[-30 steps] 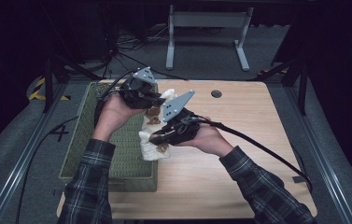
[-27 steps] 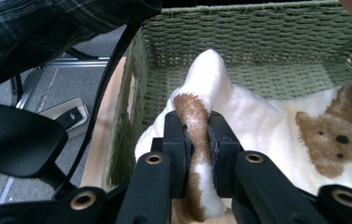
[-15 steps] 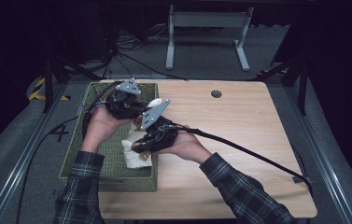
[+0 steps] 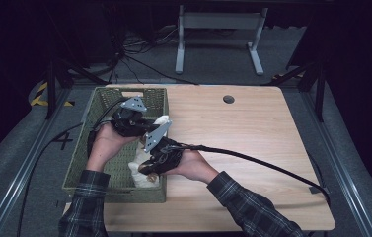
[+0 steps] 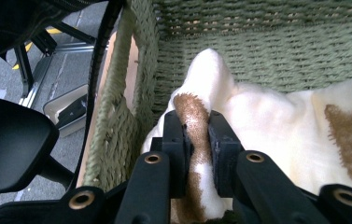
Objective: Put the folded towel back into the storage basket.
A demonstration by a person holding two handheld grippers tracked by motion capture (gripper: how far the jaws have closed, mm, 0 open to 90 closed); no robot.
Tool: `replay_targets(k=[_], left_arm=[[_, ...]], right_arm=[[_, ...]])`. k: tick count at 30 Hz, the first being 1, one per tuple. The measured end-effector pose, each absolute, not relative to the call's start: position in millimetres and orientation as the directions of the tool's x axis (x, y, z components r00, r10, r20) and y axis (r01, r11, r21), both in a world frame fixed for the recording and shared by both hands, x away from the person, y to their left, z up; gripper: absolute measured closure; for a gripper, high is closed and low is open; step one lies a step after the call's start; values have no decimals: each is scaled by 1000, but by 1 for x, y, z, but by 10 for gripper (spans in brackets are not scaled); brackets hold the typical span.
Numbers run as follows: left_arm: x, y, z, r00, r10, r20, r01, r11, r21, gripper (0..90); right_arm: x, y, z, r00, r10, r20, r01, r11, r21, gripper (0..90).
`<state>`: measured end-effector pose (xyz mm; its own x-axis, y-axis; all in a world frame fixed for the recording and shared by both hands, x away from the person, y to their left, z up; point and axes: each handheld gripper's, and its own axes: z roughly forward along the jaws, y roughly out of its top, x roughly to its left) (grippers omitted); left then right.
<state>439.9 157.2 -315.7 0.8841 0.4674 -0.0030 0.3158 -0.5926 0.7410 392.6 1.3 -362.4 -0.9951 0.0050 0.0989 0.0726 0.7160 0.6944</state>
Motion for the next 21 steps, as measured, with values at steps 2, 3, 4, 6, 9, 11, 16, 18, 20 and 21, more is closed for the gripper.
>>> replay_targets(k=[2, 3, 4, 6, 9, 11, 16, 18, 20, 21], left_arm=[[441, 157, -316, 882, 471, -5, 319, -590, 742, 803], [442, 156, -316, 882, 471, -6, 319, -588, 743, 803], [442, 156, -316, 882, 470, -8, 320, -587, 744, 803], [444, 156, -317, 878, 478, -6, 326, -591, 738, 803], [446, 156, -317, 869, 494, -14, 346, -587, 732, 803], [448, 156, -317, 862, 506, -19, 357, -581, 731, 803], [455, 157, -314, 843, 537, -22, 386, -576, 721, 803], [460, 158, -313, 834, 551, -14, 399, -586, 706, 802], [464, 158, -313, 830, 557, -22, 408, -580, 705, 802], [464, 158, -313, 830, 557, -22, 408, -580, 705, 801]], right_arm=[[393, 1, -364, -995, 4, 98, 71, 719, 691, 733], [394, 1, -364, -994, 9, 106, 80, 721, 689, 696], [395, 0, -363, -994, 12, 107, 82, 725, 684, 664], [396, -3, -362, -995, 21, 99, 83, 729, 679, 619], [398, -11, -360, -996, 32, 88, 85, 708, 701, 572], [401, -20, -357, -996, 52, 79, 93, 696, 712, 542], [404, -36, -350, -995, 71, 65, 96, 683, 724, 488], [405, -50, -341, -996, 78, 45, 86, 673, 734, 457], [405, -61, -335, -995, 90, 37, 88, 664, 743, 446], [405, -61, -335, -995, 90, 37, 88, 664, 743, 446]])
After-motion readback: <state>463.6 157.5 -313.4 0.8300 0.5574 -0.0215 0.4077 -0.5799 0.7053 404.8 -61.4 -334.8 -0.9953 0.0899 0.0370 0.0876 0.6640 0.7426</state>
